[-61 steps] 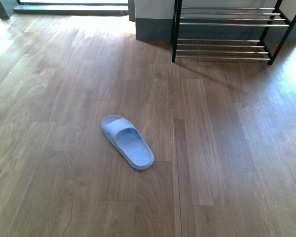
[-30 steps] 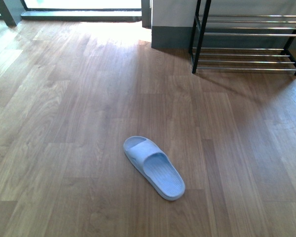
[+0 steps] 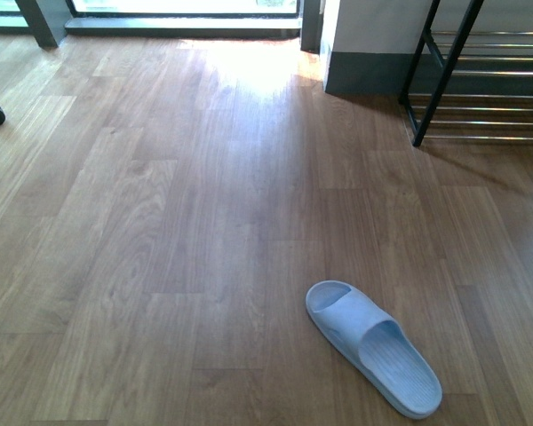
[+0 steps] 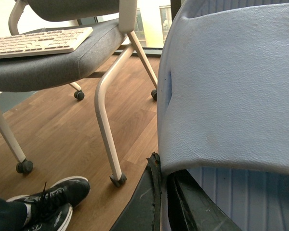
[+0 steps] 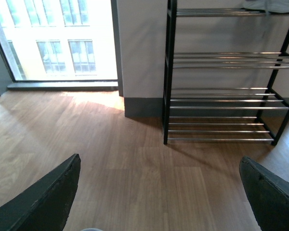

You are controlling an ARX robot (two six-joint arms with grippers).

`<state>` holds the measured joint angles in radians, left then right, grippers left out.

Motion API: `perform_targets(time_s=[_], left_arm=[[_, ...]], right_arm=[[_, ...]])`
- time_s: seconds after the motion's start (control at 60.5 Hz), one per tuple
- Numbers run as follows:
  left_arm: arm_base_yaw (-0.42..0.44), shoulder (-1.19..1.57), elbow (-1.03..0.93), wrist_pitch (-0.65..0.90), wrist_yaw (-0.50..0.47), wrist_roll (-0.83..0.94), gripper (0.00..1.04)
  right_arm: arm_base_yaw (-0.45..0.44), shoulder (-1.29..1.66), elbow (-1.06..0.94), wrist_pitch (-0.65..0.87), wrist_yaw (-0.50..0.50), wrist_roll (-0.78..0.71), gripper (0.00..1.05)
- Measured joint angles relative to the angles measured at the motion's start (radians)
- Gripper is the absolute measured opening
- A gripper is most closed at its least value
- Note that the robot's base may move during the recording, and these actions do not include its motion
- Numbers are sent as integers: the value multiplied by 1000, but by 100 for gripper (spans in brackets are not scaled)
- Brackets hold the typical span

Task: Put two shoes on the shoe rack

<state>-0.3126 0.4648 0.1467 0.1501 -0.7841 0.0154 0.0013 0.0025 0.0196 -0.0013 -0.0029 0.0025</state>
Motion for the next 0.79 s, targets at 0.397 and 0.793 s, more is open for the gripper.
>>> perform_targets(time_s=[0.397,0.793], left_arm=[[0,0,0,0,-1,0,2],[-1,0,0,0,2,0,2]], right_arm=[[-55,660,56,441,-232,-150,96],[139,2335,534,975,-41,-443,96]])
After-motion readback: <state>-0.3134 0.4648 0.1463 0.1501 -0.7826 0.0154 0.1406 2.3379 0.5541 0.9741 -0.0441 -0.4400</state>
